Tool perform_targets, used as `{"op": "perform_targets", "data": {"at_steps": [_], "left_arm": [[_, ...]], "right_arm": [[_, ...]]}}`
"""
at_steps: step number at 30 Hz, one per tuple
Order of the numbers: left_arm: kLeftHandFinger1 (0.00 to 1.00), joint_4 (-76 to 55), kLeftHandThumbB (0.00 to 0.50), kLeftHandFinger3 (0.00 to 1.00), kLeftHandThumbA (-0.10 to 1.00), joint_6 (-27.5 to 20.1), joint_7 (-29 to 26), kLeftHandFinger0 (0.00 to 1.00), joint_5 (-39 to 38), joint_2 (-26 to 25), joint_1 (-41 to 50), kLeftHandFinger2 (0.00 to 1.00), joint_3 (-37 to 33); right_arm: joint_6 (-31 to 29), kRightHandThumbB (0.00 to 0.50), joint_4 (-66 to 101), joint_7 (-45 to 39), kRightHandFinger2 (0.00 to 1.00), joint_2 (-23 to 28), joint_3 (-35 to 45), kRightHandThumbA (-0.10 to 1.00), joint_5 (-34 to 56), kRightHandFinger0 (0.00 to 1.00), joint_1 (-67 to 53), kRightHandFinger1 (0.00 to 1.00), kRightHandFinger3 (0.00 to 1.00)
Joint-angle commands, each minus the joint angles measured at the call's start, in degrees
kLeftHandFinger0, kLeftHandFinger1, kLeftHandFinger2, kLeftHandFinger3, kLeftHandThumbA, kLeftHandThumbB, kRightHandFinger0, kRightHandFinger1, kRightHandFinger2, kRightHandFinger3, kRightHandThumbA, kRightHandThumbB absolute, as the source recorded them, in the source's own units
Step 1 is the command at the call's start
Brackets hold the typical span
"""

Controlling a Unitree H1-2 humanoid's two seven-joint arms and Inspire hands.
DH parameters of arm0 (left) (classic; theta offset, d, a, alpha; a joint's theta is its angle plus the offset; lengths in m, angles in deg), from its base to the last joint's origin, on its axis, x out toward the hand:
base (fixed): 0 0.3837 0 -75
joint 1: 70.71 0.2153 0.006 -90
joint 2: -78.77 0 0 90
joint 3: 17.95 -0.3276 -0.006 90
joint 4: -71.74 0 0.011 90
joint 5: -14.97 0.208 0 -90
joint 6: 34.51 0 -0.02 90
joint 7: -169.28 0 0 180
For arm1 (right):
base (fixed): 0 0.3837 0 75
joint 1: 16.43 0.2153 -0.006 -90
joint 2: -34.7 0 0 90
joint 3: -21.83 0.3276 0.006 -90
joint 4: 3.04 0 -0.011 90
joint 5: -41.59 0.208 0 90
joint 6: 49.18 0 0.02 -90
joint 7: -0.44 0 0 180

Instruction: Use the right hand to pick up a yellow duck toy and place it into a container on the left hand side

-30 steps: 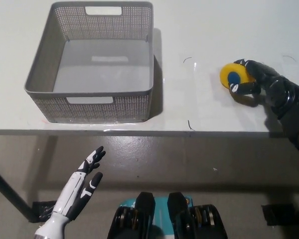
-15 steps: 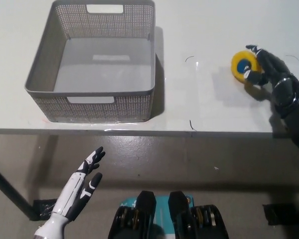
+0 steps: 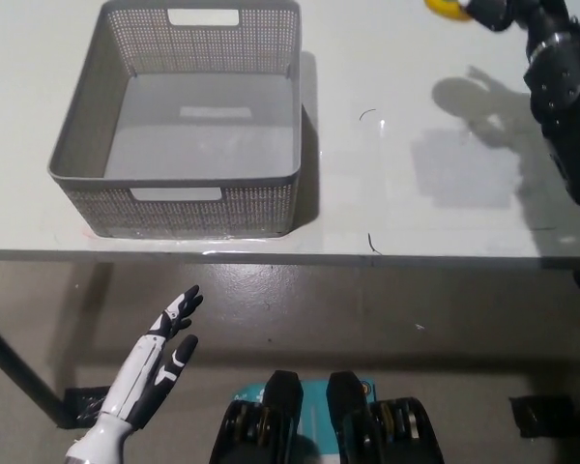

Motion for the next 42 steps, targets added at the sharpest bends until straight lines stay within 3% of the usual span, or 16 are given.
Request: {"op": "perform_targets", "data": {"at_steps": [1,6,9,14,21,23,26,30,34,35,36,37,38,40,42], "left_arm": [[1.00,-2.49,0.225,1.00,1.00,0.69,0.45,1.00,0.06,-0.88,0.17,1.00,0.54],[1.00,-3.12,0.220,1.00,1.00,1.19,0.72,1.00,0.24,-0.96,0.73,1.00,0.17],[1.00,-3.26,0.195,1.00,1.00,1.13,0.65,1.00,0.32,-1.00,0.69,1.00,0.17],[1.00,-3.15,0.196,1.00,1.00,0.88,0.59,1.00,0.55,-0.99,0.87,1.00,0.01],[1.00,-4.20,0.151,1.00,1.00,2.18,1.16,1.00,0.74,-1.14,1.02,1.00,-0.27],[1.00,-4.08,0.147,1.00,1.00,1.85,1.31,1.00,0.57,-1.12,1.00,1.00,-0.36],[1.00,-3.82,0.144,1.00,1.00,1.20,1.47,1.00,0.48,-1.15,0.74,1.00,-0.48],[1.00,-3.82,0.124,1.00,1.00,0.29,1.72,1.00,1.13,-1.32,0.82,1.00,-0.85],[1.00,-3.86,0.122,1.00,1.00,-0.06,2.11,1.00,0.78,-1.46,0.50,1.00,-1.02],[1.00,-4.04,0.119,1.00,1.00,0.49,2.37,1.00,0.62,-1.59,0.28,1.00,-0.96],[1.00,-4.04,0.112,1.00,1.00,0.59,2.44,1.00,0.55,-1.62,0.16,1.00,-0.91],[1.00,-4.03,0.111,1.00,1.00,0.57,2.46,1.00,0.55,-1.62,0.14,1.00,-0.89],[1.00,-4.04,0.109,1.00,1.00,0.72,2.72,1.00,0.25,-1.67,-0.30,1.00,-0.88],[1.00,-4.15,0.115,1.00,1.00,1.03,2.92,1.00,0.06,-1.73,-0.15,1.00,-0.80],[1.00,-4.14,0.129,1.00,1.00,1.31,3.00,1.00,-0.20,-1.58,-0.24,1.00,-0.62]], "right_arm": [[-0.37,0.115,7.12,0.06,0.81,0.29,1.21,-0.10,1.08,0.00,4.57,0.39,0.96],[2.09,0.101,12.90,-1.99,0.82,-1.32,2.10,-0.10,2.11,0.00,4.44,0.43,0.95],[3.65,0.118,14.44,-2.51,0.82,-3.25,2.25,-0.10,2.23,0.00,5.39,0.42,0.93],[5.78,0.133,13.54,-2.05,0.79,-8.54,1.38,-0.10,1.32,0.00,7.89,0.39,0.93],[1.93,0.141,1.59,0.31,0.83,-16.94,0.07,-0.10,0.95,0.00,13.16,0.46,0.94],[1.06,0.137,-0.63,1.14,0.81,-18.56,-0.41,-0.10,0.63,0.00,13.90,0.45,0.96],[-0.98,0.140,-4.30,2.37,0.78,-21.78,-1.36,-0.10,0.46,0.00,14.79,0.42,0.90],[-1.37,0.143,-7.44,4.05,0.80,-24.14,-2.14,-0.10,0.29,0.00,14.68,0.43,0.92],[-0.77,0.180,-8.86,4.53,0.78,-24.76,-1.71,-0.10,1.11,0.01,14.24,0.42,0.85],[0.29,0.209,-8.83,4.73,0.94,-24.60,-1.41,-0.09,1.29,0.11,14.20,0.54,0.99],[1.99,0.218,-8.49,3.20,1.00,-24.25,-1.15,0.14,1.65,0.42,14.25,0.83,1.00],[3.12,0.212,-8.24,1.60,1.00,-24.00,-1.09,0.23,1.89,0.55,14.32,0.88,1.00],[5.94,0.338,-8.09,-4.14,1.00,-22.85,-2.02,0.56,1.61,1.00,15.00,1.00,1.00],[6.74,0.399,-7.31,-6.38,1.00,-22.22,-2.64,0.73,1.24,1.00,14.72,1.00,1.00],[7.32,0.393,-6.31,-8.45,1.00,-21.15,-3.27,0.80,0.92,1.00,14.27,1.00,1.00]]}}
